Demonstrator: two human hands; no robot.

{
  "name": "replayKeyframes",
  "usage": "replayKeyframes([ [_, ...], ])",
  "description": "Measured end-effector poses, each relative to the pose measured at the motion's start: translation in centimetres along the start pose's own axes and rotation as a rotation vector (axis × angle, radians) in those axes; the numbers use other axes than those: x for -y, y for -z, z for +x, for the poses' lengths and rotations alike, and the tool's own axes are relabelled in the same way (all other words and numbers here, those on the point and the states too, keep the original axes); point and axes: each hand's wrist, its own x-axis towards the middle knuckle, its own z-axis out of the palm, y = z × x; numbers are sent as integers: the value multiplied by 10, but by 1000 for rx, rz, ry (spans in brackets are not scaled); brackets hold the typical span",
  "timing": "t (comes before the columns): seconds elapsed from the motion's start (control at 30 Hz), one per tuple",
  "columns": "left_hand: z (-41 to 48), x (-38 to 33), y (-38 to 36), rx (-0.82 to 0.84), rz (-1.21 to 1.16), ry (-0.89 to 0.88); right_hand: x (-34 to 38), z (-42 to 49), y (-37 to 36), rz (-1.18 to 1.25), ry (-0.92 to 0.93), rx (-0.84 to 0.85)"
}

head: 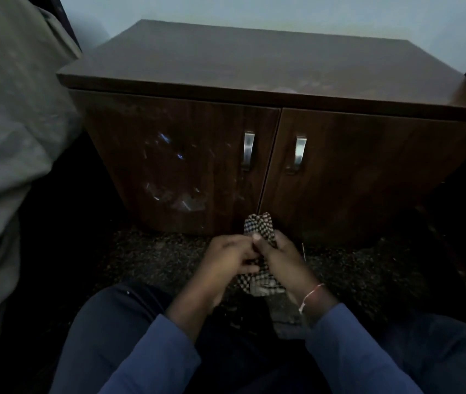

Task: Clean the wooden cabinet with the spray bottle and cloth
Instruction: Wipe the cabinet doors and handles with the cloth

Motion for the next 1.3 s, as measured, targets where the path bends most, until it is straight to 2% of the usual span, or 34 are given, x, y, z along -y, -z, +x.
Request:
replayKeyframes([
  [0.03, 0, -3, 7, -73, -75, 28, -1, 1, 2, -75, 85, -114],
  [0.1, 9, -1, 22, -248, -75, 25, -7, 6, 7, -315, 275, -358],
  [0.13, 15, 3, 28, -310, -88, 32, -10, 8, 10, -513, 324, -400],
  [0.2, 18, 7, 29, -346, -151, 69, -18, 10, 13, -806, 276, -330],
  [0.27, 22, 11, 26, -331, -163, 48, -14, 5, 10, -781, 341, -323],
  [0.37, 26, 16, 22, -360, -140, 10, 24, -1, -2, -666, 712, -376],
  [0.43, 26, 18, 18, -369, -134, -7, 51, 4, -6, -699, 980, -451],
  [0.53, 30, 20, 18, -376, -125, -25, 68, 33, -8, -835, 1170, -512],
  [0.63, 33, 22, 18, -375, -110, -47, 58, 49, -17, -971, 1148, -570],
  [0.77, 36, 25, 18, -370, -77, -71, 29, 56, -31, -932, 1045, -553],
  [0.83, 38, 27, 17, -352, -55, -59, 9, 55, -38, -1021, 963, -445],
  [0.9, 36, 30, 18, -337, -43, -39, -10, 54, -42, -1120, 782, -267],
  [0.97, 32, 32, 18, -345, -50, -30, -17, 49, -41, -1081, 613, -148],
  [1.07, 26, 26, 24, -401, -88, -69, -20, 31, -31, -812, 569, -248],
  [1.13, 25, 21, 24, -433, -114, -110, -21, 20, -21, -723, 496, -328],
  [1.2, 23, 18, 20, -412, -100, -133, -19, 10, -13, -630, 417, -358],
  [1.3, 22, 17, 15, -374, -68, -150, 18, -1, -17, -421, 449, -503],
])
